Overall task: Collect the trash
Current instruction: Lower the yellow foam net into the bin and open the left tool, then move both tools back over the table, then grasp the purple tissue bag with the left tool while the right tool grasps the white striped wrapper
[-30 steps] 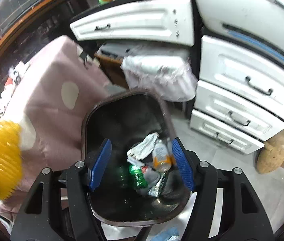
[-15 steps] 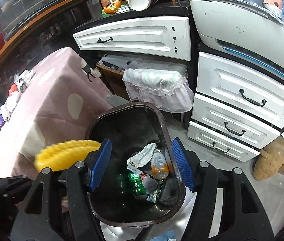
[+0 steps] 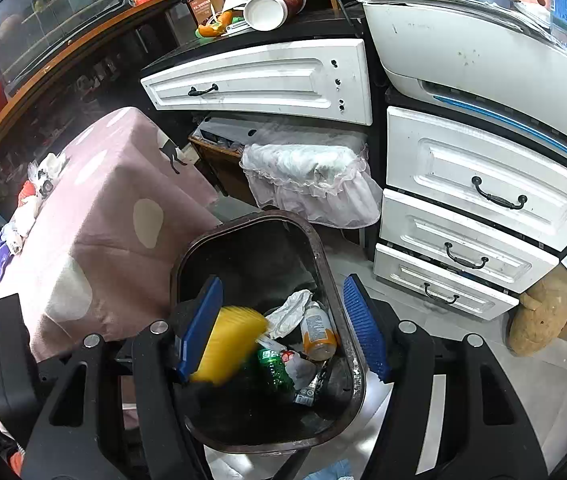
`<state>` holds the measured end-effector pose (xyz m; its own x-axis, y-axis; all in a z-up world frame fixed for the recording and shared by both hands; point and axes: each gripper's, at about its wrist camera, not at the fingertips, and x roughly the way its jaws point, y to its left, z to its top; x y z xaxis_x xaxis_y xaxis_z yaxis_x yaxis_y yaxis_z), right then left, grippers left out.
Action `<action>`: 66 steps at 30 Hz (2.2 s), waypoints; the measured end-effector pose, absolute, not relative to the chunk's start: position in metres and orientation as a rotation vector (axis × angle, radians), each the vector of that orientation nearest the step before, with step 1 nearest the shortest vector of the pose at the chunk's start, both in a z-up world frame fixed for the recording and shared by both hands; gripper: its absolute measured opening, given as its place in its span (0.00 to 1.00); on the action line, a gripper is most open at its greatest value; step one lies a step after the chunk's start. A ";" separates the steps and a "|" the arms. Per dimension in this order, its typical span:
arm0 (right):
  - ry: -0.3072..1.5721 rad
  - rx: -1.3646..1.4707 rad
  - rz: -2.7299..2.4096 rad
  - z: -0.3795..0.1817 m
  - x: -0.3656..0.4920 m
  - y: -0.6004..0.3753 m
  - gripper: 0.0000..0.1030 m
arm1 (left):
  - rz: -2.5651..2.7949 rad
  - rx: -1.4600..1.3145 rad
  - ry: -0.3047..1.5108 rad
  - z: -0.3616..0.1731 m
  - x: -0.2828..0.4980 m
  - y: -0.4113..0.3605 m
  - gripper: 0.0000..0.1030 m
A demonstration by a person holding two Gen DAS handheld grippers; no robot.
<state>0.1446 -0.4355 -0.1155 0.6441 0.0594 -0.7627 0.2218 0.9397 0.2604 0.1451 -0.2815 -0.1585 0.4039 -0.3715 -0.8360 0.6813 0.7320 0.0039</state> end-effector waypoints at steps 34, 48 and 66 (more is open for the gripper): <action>0.780 0.252 0.154 -0.052 0.158 -0.335 0.88 | -0.579 0.245 0.674 -0.029 0.096 -0.142 0.95; 0.817 0.099 0.408 -0.035 0.181 -0.214 0.88 | -0.239 0.250 0.665 -0.013 0.164 0.013 0.95; 0.873 0.012 0.531 -0.031 0.220 -0.135 0.88 | -0.126 0.444 0.834 -0.055 0.260 0.083 0.66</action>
